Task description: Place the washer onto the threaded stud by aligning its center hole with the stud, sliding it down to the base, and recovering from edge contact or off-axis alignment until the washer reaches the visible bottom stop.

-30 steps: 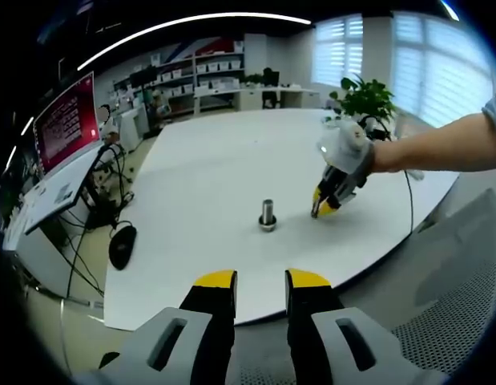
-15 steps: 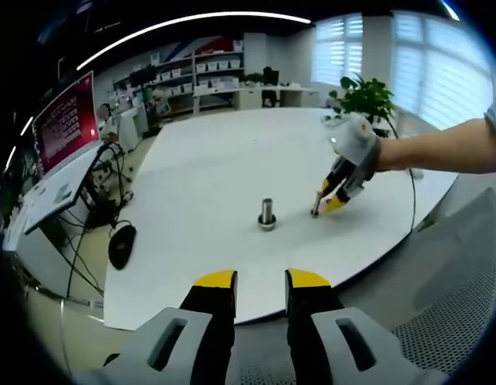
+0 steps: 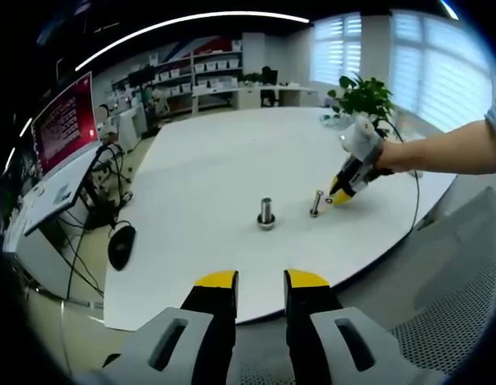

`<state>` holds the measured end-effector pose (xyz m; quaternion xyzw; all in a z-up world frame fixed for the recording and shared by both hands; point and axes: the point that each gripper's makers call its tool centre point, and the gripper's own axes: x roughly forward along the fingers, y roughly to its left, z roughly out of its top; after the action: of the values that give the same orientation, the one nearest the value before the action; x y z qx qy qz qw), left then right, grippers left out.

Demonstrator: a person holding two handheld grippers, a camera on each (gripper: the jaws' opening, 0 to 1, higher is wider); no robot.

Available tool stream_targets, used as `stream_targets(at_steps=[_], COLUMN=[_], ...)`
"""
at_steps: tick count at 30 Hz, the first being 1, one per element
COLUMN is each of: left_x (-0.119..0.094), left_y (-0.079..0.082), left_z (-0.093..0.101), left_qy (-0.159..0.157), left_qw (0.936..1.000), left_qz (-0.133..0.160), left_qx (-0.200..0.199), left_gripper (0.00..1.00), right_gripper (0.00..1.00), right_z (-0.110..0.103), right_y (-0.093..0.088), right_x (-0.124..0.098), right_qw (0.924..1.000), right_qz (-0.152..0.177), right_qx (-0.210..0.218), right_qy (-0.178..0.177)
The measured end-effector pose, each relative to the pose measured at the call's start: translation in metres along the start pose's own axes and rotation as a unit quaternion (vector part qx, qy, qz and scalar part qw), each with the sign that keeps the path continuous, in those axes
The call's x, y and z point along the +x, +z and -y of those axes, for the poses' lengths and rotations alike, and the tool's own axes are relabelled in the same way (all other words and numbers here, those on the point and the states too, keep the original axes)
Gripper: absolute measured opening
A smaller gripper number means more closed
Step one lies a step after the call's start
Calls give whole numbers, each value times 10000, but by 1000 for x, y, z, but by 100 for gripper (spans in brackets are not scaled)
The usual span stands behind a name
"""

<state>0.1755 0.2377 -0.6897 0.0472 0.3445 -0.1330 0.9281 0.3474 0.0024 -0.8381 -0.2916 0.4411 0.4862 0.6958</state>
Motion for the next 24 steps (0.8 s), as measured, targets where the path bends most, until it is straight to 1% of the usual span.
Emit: stream_targets(at_steps=[5,6,7,13,15,17,18,24], left_x=[0,0,0,0,0,0,0,0], left_y=[0,0,0,-1,-1,-1,-1,-1], left_z=[0,0,0,-1,-1,-1,-1,-1], left_qy=[5,8,9,19,21,22,24,26], left_qw=[10000,10000,10000,10000,10000,10000,10000,10000], left_qz=[-6,-6,-6,-9,-8,-13,-15,-12], left_qx=[-3,-7,-7,-12,-14,-10,-8,-13], left_gripper=[20,20,20,20,20,20,20,20], right_gripper=[22,18,16,15,15,15,15,15], right_z=[2,3,3,0,0,-4,-10,-23], right_y=[5,5,6,5,8,15,22,48], right_x=[3,3,4,3,-1,-6,-10,-28], right_qw=[10000,9999,9998,9998,9997,9996,9992,9963], right_qz=[44,53,68,70,128,252,398,851], right_qx=[-33,-37,-132,-141,-174,-141,-23,28], right_qy=[-47,-78,-94,-75,-104,-43,68,95])
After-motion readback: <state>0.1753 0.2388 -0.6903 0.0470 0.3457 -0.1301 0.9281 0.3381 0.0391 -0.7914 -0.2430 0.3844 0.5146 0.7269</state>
